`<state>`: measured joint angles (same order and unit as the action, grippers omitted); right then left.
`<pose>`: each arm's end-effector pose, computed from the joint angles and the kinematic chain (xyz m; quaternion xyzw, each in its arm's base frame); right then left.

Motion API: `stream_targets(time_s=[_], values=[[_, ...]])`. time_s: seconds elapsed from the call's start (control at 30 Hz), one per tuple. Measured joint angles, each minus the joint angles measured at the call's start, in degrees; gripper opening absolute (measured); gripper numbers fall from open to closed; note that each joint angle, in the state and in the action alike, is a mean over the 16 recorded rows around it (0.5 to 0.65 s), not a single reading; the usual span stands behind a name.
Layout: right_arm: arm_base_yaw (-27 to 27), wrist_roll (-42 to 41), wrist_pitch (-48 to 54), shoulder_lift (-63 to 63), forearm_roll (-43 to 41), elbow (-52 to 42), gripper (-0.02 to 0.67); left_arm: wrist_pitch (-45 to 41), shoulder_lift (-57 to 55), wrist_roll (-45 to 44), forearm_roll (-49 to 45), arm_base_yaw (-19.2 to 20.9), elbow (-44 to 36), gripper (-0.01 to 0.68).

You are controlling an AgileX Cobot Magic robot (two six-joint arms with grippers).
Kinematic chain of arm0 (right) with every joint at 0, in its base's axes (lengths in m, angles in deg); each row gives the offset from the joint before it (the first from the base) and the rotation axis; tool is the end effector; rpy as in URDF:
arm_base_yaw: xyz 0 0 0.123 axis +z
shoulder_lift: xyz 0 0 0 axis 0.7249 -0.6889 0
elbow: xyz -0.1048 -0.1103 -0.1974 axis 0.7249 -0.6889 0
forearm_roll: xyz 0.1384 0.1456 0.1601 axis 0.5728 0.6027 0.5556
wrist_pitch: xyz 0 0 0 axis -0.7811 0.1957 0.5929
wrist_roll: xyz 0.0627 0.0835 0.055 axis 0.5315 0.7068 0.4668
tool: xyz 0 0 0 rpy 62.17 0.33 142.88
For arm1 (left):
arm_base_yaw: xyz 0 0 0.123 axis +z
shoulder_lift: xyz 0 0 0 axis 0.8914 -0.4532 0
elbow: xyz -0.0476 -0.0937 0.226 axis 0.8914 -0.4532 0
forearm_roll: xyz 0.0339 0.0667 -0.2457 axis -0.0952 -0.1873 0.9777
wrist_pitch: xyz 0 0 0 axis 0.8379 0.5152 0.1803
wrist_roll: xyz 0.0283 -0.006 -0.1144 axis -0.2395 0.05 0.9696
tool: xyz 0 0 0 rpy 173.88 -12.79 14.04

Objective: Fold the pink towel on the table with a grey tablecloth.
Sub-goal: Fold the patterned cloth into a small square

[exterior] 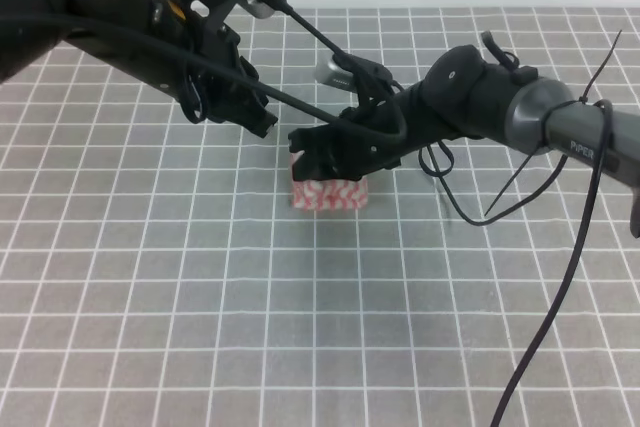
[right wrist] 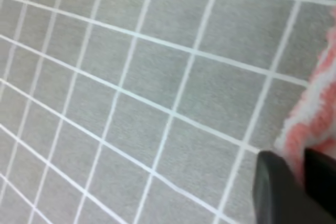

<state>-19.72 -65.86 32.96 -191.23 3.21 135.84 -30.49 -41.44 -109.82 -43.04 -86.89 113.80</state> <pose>0.4177 0.2758 0.1321 -0.1197 0.9090 0.3515 0.1891 0.3568 -0.1836 0.2691 0.4252 0.8360 -0.0889 0.3352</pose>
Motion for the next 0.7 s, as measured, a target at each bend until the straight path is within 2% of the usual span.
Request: stream_targets(time_s=[0.23, 0.33, 0.47, 0.7], values=[[-0.62, -1.71, 0.97, 0.45, 2.03, 0.01, 0.206, -0.21, -0.04, -0.01, 0.0, -0.01, 0.0, -0.001], [-1.24, -2.0, 2.07, 0.75, 1.63, 0.01, 0.232, -0.27, -0.04, 0.0, 0.0, -0.01, 0.0, -0.001], [-1.96, -2.27, 3.8, 0.88, 0.69, 0.02, 0.204, -0.31, 0.04, -0.01, 0.01, 0.01, -0.01, -0.001], [-2.83, -2.71, 6.38, 0.23, -1.45, 0.03, 0.08, -0.27, 0.11, -0.03, 0.06, 0.02, -0.06, -0.001]])
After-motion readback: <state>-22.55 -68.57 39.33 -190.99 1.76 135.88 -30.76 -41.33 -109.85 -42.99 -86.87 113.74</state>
